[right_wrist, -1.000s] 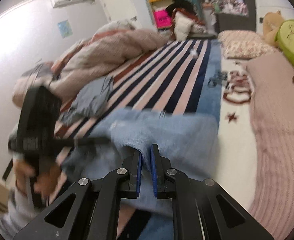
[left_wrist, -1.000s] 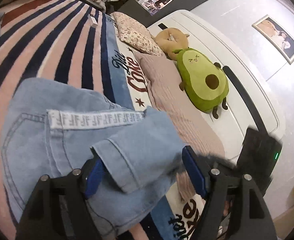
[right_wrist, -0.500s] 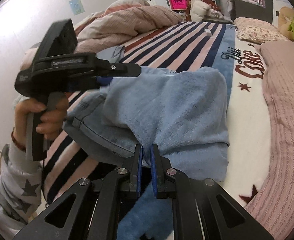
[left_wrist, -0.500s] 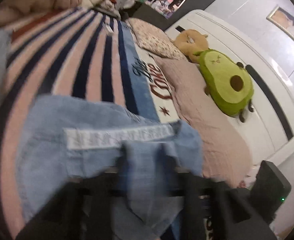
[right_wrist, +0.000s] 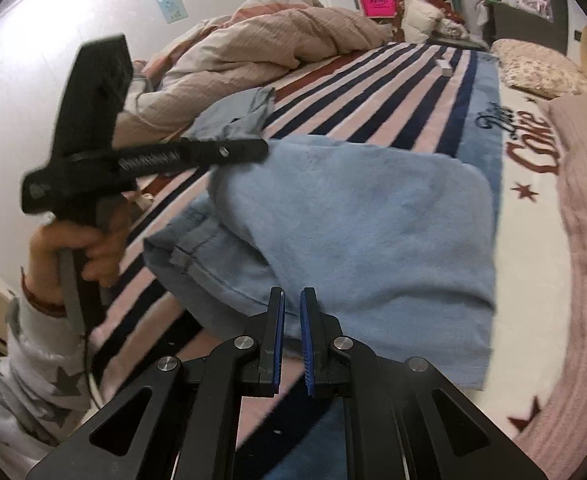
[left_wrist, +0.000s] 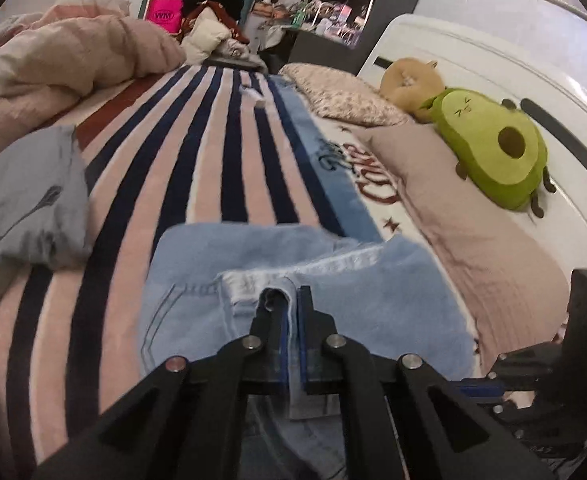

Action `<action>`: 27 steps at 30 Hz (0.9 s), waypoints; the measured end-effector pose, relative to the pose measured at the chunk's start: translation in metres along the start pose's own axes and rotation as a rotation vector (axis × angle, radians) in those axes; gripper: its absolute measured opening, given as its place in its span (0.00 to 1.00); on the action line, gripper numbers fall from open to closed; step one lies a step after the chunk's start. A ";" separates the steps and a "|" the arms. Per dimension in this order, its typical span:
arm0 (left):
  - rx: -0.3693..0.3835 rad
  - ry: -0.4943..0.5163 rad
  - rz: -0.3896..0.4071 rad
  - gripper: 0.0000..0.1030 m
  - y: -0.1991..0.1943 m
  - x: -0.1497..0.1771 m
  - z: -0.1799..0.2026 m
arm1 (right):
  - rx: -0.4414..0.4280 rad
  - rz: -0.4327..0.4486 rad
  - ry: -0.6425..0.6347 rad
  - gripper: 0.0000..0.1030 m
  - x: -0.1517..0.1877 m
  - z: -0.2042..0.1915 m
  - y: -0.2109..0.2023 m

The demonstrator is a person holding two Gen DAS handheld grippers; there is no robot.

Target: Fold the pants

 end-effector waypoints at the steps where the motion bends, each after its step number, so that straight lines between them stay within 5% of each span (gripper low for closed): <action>1: 0.010 0.000 -0.019 0.02 0.002 0.004 0.000 | -0.008 -0.016 -0.002 0.06 0.000 -0.003 0.003; 4: 0.070 0.015 -0.044 0.05 0.004 0.006 0.005 | -0.006 -0.031 -0.015 0.06 -0.002 -0.006 0.004; 5: 0.099 0.015 -0.045 0.15 0.002 0.003 0.005 | -0.006 -0.025 -0.016 0.07 -0.004 -0.006 0.002; 6: 0.134 -0.001 -0.044 0.39 0.001 0.000 0.006 | -0.005 -0.015 -0.014 0.09 -0.006 -0.006 -0.001; 8: 0.193 -0.029 -0.039 0.63 0.000 -0.004 0.007 | -0.006 0.023 -0.004 0.18 -0.014 -0.003 -0.012; 16: 0.207 -0.114 -0.137 0.62 0.039 -0.011 -0.005 | 0.202 0.101 0.007 0.26 -0.036 0.039 -0.028; 20: 0.242 -0.145 -0.158 0.23 0.055 -0.015 -0.004 | 0.178 0.066 0.073 0.27 -0.029 0.059 -0.015; 24: 0.227 -0.082 -0.025 0.09 0.039 -0.028 0.006 | 0.141 0.060 0.098 0.28 -0.019 0.065 -0.009; 27: 0.081 0.014 0.119 0.07 0.018 -0.038 0.010 | 0.108 0.062 0.104 0.28 -0.016 0.065 -0.009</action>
Point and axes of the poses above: each gripper's, at about its wrist camera, not at the fingertips, and y roughly the way its jaws point, z to its right, x to its underside, the point moved 5 cm from there along y, roughly the way its jaws point, and after that the axes turned 3 degrees about y, right-handed, at the moved point
